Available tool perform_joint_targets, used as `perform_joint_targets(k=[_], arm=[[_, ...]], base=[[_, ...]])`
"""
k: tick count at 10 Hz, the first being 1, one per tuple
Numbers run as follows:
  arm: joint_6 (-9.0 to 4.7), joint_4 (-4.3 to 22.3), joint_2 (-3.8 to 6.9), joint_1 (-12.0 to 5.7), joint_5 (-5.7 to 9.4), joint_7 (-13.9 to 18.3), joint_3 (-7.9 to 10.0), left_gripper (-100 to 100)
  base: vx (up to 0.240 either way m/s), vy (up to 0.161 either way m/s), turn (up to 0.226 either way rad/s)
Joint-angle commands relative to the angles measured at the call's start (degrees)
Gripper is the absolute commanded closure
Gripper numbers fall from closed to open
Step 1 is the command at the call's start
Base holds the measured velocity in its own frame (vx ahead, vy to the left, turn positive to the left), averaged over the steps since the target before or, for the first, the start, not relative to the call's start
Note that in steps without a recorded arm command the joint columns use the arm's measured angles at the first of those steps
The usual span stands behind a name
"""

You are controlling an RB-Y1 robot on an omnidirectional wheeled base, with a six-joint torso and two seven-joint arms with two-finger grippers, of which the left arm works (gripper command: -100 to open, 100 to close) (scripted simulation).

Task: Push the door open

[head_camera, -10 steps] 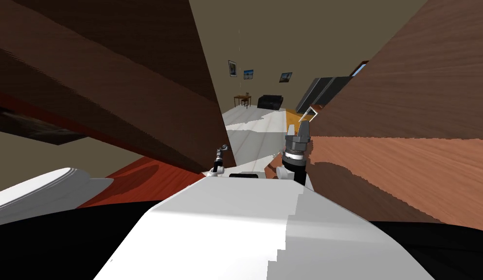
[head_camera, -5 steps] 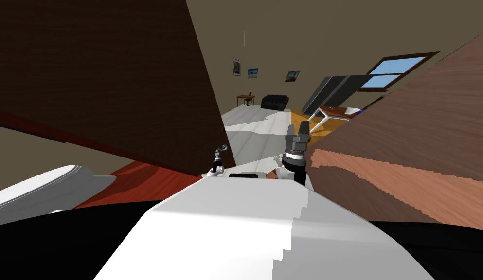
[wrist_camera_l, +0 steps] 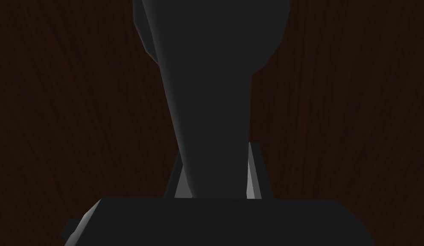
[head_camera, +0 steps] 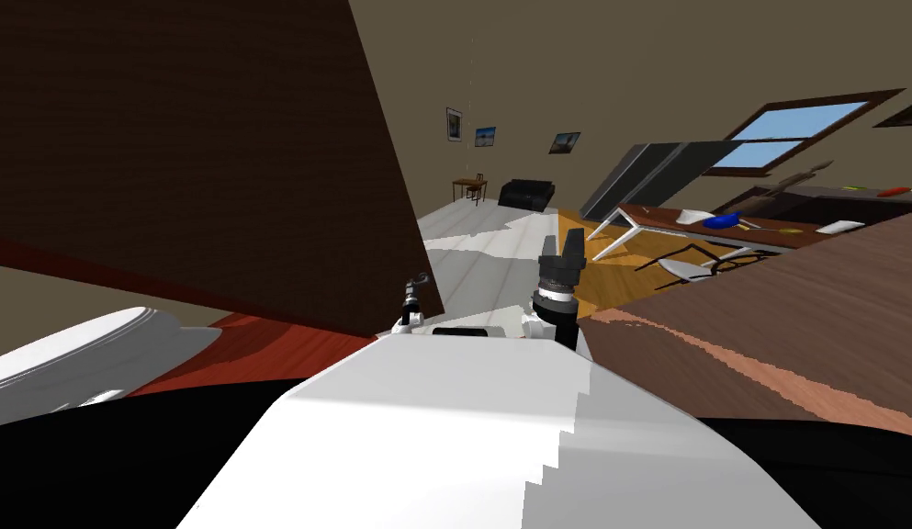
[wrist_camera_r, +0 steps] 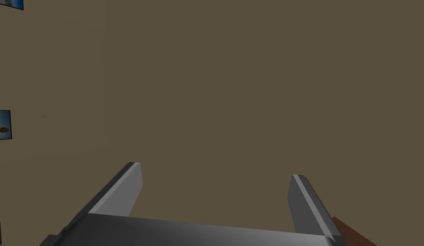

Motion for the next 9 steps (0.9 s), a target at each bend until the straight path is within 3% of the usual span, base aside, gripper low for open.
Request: perform_joint_targets(k=[1, 2, 9], arm=[[-1.39, 0.82, 0.08, -0.85, 0.87, -1.3, 1.83, 100], [-1.39, 0.82, 0.08, -0.85, 0.87, -1.3, 1.83, 100], [-1.77, 0.45, -5.14, -1.09, 2.83, -5.31, 5.65, 100]], base=[[0.253, -0.051, 0.146], [0.177, -0.019, 0.05], [0.198, -0.045, 0.103]])
